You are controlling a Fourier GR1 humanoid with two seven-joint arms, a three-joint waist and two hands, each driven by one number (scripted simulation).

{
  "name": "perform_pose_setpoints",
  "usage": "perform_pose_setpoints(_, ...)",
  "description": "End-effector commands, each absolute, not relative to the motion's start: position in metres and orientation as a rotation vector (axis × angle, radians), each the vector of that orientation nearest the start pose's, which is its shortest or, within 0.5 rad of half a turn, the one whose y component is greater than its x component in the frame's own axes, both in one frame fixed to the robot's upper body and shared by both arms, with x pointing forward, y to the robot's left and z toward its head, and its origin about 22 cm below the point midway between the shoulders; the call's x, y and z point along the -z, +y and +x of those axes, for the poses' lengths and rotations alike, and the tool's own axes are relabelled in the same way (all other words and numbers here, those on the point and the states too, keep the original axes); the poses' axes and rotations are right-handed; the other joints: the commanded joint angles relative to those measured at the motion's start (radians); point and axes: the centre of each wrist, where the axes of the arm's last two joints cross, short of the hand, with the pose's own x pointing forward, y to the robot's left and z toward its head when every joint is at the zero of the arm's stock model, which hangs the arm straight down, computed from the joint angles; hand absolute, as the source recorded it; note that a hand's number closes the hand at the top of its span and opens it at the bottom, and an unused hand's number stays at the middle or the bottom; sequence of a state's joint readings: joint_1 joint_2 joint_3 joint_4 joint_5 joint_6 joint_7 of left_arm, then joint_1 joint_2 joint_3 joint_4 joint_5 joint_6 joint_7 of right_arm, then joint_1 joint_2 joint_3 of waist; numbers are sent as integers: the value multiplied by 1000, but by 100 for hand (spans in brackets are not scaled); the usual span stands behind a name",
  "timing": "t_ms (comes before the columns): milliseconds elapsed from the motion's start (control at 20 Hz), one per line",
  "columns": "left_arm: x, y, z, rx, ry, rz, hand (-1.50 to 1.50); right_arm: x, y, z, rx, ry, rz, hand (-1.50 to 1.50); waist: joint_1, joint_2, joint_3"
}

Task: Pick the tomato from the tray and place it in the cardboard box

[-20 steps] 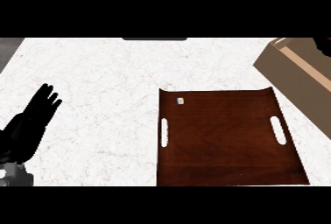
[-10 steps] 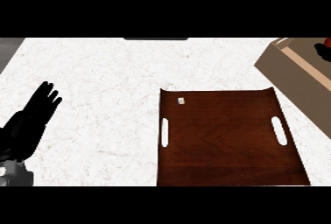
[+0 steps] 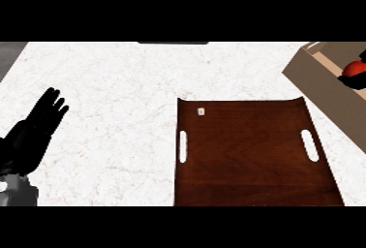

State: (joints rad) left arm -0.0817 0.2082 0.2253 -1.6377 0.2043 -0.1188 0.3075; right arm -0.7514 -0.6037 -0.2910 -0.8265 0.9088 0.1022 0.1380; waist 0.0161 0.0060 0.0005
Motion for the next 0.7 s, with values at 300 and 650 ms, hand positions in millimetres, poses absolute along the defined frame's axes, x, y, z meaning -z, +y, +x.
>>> perform_pose_setpoints(300,-48,303,252,-41,-1445,44,0,-129,-409,393,-598,-1252,-1039,-150,-4,-3,0)
perform_pose_setpoints(650,-58,313,255,-62,-1441,52,0,-149,-435,382,-69,-1499,-955,-150,-17,-6,1)
